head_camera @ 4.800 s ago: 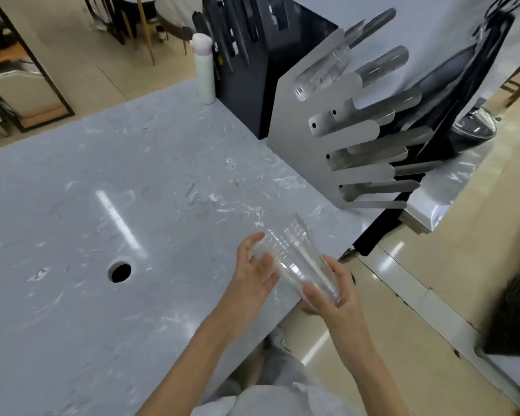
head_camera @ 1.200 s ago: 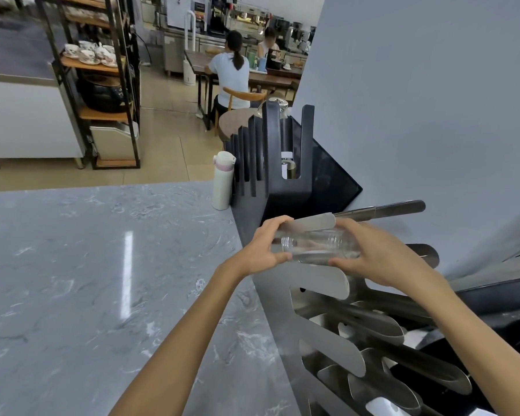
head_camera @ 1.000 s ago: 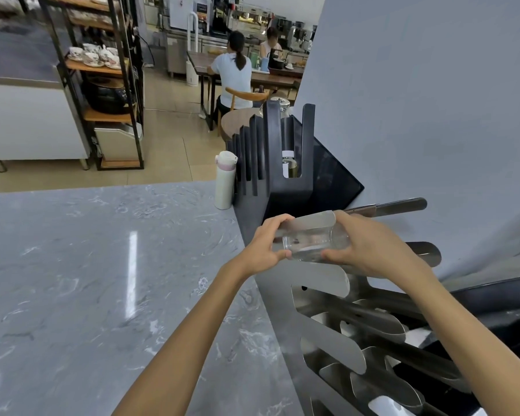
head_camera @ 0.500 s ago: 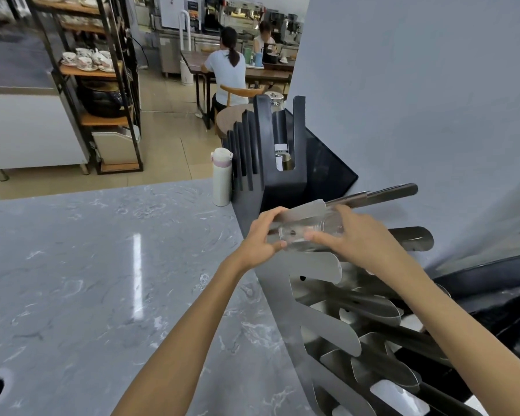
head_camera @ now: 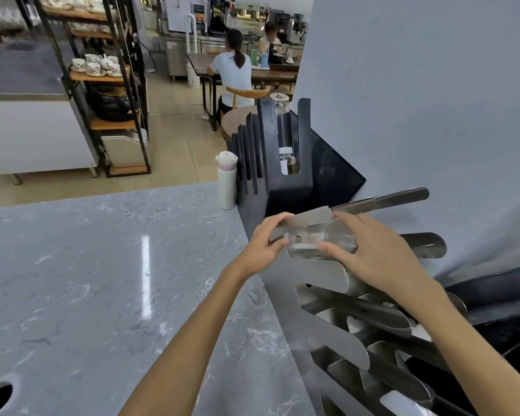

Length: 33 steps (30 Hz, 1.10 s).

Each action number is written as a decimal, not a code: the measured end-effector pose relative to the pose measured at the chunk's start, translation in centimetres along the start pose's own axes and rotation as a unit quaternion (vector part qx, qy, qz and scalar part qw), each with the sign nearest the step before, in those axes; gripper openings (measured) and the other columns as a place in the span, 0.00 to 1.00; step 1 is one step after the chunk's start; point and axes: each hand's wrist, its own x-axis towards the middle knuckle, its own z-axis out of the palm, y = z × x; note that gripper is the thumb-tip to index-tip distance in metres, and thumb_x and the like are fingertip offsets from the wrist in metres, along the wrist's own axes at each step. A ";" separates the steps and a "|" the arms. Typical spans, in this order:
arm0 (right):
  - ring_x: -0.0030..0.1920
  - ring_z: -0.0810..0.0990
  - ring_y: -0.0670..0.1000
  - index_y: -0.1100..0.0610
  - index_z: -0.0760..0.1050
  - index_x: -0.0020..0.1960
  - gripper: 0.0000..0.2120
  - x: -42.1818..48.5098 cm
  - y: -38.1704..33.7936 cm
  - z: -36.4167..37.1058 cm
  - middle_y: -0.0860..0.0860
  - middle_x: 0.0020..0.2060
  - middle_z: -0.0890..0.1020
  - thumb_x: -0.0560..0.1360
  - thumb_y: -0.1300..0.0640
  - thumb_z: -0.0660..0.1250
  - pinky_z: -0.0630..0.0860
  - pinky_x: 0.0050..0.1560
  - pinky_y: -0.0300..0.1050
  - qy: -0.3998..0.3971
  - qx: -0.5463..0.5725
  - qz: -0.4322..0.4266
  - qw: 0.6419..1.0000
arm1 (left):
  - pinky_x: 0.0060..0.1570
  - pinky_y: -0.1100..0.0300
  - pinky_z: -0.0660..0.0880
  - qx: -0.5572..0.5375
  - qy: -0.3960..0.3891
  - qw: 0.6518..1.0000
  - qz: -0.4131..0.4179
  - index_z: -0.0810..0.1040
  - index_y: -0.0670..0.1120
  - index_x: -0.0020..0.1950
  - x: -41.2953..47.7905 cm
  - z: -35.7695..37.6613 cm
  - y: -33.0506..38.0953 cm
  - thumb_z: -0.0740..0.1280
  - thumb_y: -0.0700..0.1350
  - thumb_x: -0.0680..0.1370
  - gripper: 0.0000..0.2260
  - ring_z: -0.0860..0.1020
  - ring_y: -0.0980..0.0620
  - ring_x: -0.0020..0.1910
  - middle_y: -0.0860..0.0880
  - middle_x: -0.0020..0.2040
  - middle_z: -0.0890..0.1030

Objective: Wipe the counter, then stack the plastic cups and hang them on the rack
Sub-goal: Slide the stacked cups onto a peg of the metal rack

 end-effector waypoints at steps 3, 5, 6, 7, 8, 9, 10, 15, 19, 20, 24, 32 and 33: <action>0.63 0.76 0.52 0.47 0.62 0.75 0.39 -0.1 1.1 -0.5 0.49 0.66 0.77 0.70 0.31 0.64 0.75 0.60 0.49 -0.026 0.001 -0.026 0.999 | 0.64 0.66 0.65 0.013 0.002 1.000 -0.001 0.61 0.78 0.63 0.0 0.1 0.1 0.63 0.41 0.82 0.30 0.65 0.64 0.67 0.62 0.67 0.66; 0.64 0.76 0.51 0.47 0.64 0.74 0.38 -0.2 0.9 -0.4 0.48 0.66 0.77 0.69 0.31 0.64 0.74 0.61 0.49 -0.025 0.021 -0.015 0.999 | 0.68 0.57 0.66 0.019 0.007 1.000 -0.004 0.61 0.78 0.63 0.0 0.2 0.1 0.62 0.41 0.83 0.29 0.65 0.59 0.68 0.63 0.66 0.66; 0.64 0.76 0.51 0.47 0.66 0.73 0.37 -0.2 0.8 -0.2 0.48 0.66 0.77 0.69 0.31 0.64 0.74 0.62 0.49 -0.022 0.025 -0.007 0.999 | 0.69 0.55 0.66 0.024 0.008 1.000 -0.004 0.61 0.79 0.63 0.0 0.2 0.2 0.62 0.42 0.83 0.29 0.65 0.59 0.69 0.64 0.66 0.65; 0.63 0.77 0.51 0.48 0.67 0.73 0.37 -0.2 0.7 -0.1 0.48 0.66 0.78 0.69 0.31 0.64 0.74 0.63 0.50 -0.017 0.019 -0.003 1.000 | 0.70 0.53 0.65 0.028 0.005 1.000 -0.005 0.60 0.78 0.63 -0.1 0.2 0.2 0.61 0.43 0.83 0.28 0.64 0.58 0.69 0.63 0.67 0.65; 0.62 0.78 0.52 0.48 0.68 0.72 0.36 -0.2 0.6 0.0 0.48 0.65 0.79 0.70 0.31 0.64 0.74 0.62 0.51 -0.012 0.009 0.000 1.000 | 0.71 0.52 0.65 0.024 -0.005 1.000 -0.006 0.60 0.78 0.64 -0.1 0.2 0.3 0.62 0.44 0.83 0.27 0.64 0.57 0.70 0.63 0.68 0.65; 0.61 0.78 0.52 0.49 0.69 0.71 0.36 -0.1 0.6 0.0 0.49 0.64 0.79 0.70 0.31 0.63 0.74 0.62 0.51 -0.007 0.001 0.004 1.000 | 0.70 0.51 0.65 0.017 -0.016 1.000 -0.007 0.60 0.77 0.65 -0.2 0.2 0.3 0.63 0.46 0.82 0.26 0.63 0.56 0.71 0.63 0.69 0.64; 0.60 0.79 0.53 0.50 0.70 0.70 0.35 -0.1 0.6 0.0 0.49 0.63 0.80 0.70 0.30 0.62 0.74 0.61 0.51 -0.004 0.001 0.012 1.000 | 0.70 0.51 0.66 0.010 -0.027 1.000 -0.010 0.60 0.76 0.66 -0.2 0.2 0.3 0.65 0.46 0.80 0.27 0.62 0.55 0.71 0.63 0.69 0.64; 0.60 0.79 0.53 0.51 0.71 0.70 0.36 -0.1 0.6 0.1 0.49 0.63 0.81 0.70 0.30 0.62 0.74 0.60 0.52 -0.008 0.017 0.034 0.999 | 0.71 0.49 0.66 0.009 -0.025 1.000 -0.007 0.58 0.79 0.64 -0.2 0.3 0.4 0.68 0.43 0.79 0.33 0.62 0.54 0.71 0.63 0.68 0.63; 0.60 0.79 0.55 0.52 0.71 0.69 0.35 -0.2 0.4 0.0 0.50 0.63 0.81 0.71 0.30 0.62 0.71 0.63 0.53 -0.006 0.012 0.046 0.999 | 0.71 0.51 0.67 -0.020 -0.016 1.000 -0.008 0.61 0.78 0.63 -0.4 0.5 1.2 0.66 0.39 0.80 0.32 0.64 0.57 0.70 0.59 0.70 0.64; 0.60 0.79 0.55 0.53 0.71 0.69 0.35 -0.3 0.4 0.0 0.51 0.62 0.81 0.71 0.30 0.62 0.70 0.64 0.53 -0.005 0.013 0.048 0.999 | 0.70 0.52 0.68 -0.024 -0.017 1.000 -0.010 0.61 0.76 0.64 -0.5 0.5 1.4 0.66 0.38 0.80 0.32 0.64 0.57 0.70 0.57 0.70 0.64; 0.57 0.79 0.57 0.54 0.70 0.68 0.35 -0.5 0.3 0.1 0.52 0.60 0.82 0.72 0.30 0.59 0.69 0.63 0.55 -0.022 0.012 0.044 0.999 | 0.68 0.50 0.71 -0.004 -0.026 0.999 -0.030 0.62 0.61 0.70 -0.8 0.5 2.7 0.65 0.34 0.80 0.27 0.65 0.53 0.70 0.53 0.70 0.64; 0.67 0.74 0.59 0.57 0.53 0.79 0.46 -1.7 0.3 -0.4 0.57 0.64 0.79 0.73 0.25 0.42 0.58 0.73 0.63 -0.062 0.071 0.061 0.994 | 0.78 0.45 0.55 0.136 -0.005 0.988 -0.073 0.46 0.49 0.82 -2.2 0.0 5.5 0.66 0.41 0.82 0.37 0.53 0.45 0.81 0.47 0.82 0.53; 0.66 0.75 0.59 0.56 0.53 0.79 0.44 -2.3 0.1 -0.8 0.57 0.62 0.81 0.74 0.27 0.42 0.59 0.73 0.64 -0.053 0.084 0.063 0.993 | 0.78 0.46 0.54 0.137 0.000 0.988 -0.067 0.45 0.50 0.82 -3.0 -0.2 6.1 0.65 0.41 0.82 0.36 0.52 0.45 0.81 0.47 0.83 0.52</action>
